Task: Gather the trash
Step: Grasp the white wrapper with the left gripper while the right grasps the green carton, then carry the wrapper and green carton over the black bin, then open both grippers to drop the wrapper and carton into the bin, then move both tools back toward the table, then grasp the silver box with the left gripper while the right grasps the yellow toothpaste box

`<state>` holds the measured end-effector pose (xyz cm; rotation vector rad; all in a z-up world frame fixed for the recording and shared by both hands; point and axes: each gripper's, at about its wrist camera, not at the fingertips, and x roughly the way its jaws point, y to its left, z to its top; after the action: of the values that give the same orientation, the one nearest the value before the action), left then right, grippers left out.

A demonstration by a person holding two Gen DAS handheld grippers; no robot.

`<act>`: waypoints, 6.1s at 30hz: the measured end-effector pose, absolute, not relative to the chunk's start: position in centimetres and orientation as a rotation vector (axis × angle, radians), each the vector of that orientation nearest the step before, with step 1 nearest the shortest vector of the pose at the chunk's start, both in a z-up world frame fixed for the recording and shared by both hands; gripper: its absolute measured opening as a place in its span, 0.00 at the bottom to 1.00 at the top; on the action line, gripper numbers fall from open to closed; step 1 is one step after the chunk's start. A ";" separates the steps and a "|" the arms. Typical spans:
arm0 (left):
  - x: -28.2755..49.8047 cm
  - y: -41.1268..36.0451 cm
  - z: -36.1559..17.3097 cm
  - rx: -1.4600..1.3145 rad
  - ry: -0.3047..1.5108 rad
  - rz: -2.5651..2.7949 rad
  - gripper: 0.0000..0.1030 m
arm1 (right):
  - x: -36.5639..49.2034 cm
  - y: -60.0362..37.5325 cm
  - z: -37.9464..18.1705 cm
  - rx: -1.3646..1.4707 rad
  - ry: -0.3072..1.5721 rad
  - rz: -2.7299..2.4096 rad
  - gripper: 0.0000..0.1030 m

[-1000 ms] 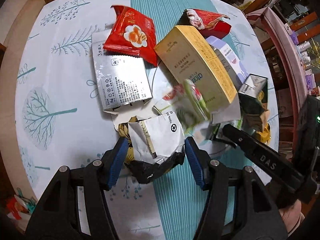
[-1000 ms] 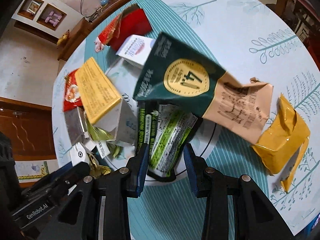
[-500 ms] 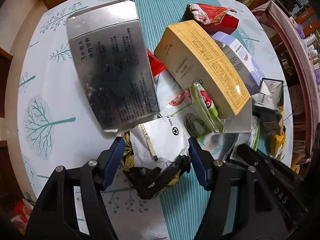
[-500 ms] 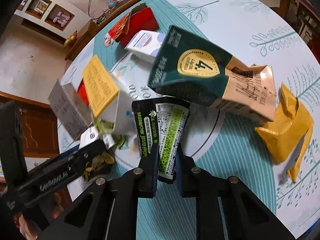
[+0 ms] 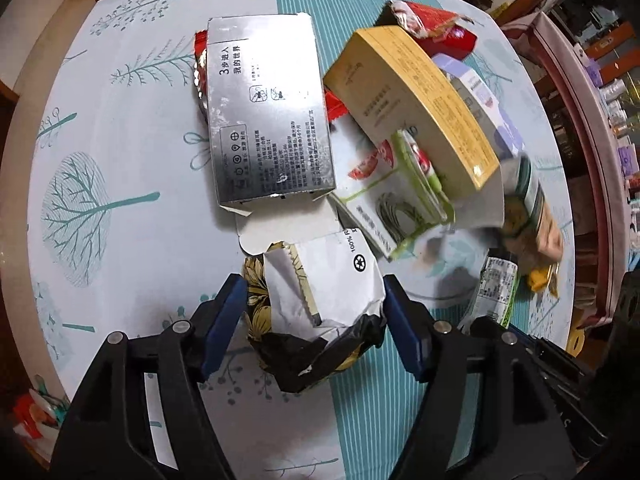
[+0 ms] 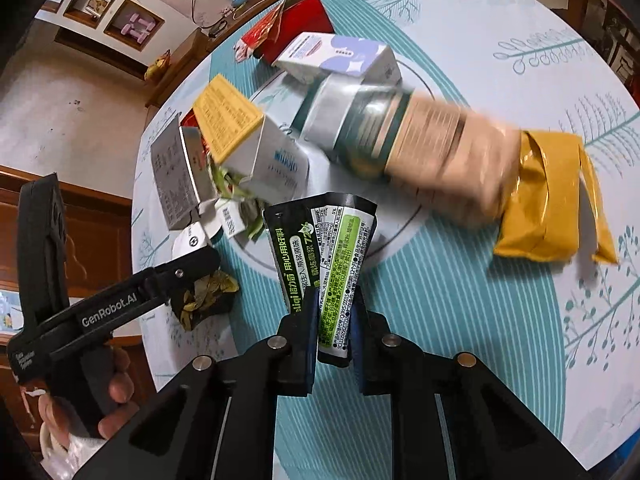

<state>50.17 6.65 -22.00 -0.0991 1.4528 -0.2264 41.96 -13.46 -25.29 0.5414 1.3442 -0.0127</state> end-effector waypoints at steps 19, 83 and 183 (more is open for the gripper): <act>45.4 6.3 -21.3 -0.127 1.437 -0.230 0.57 | 37.5 -13.5 -23.1 0.562 1.325 0.052 0.14; 7.6 -2.4 -49.1 -0.200 1.559 -0.145 0.68 | 3.0 -22.2 -55.5 0.414 1.629 0.073 0.15; 50.6 17.4 -11.3 -0.227 1.339 -0.113 0.78 | 50.2 -10.9 -11.7 0.166 1.151 0.168 0.44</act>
<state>50.64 17.36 -11.25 -0.2269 1.3389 -0.1129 50.18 -10.88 -11.74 0.1660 1.1513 0.1675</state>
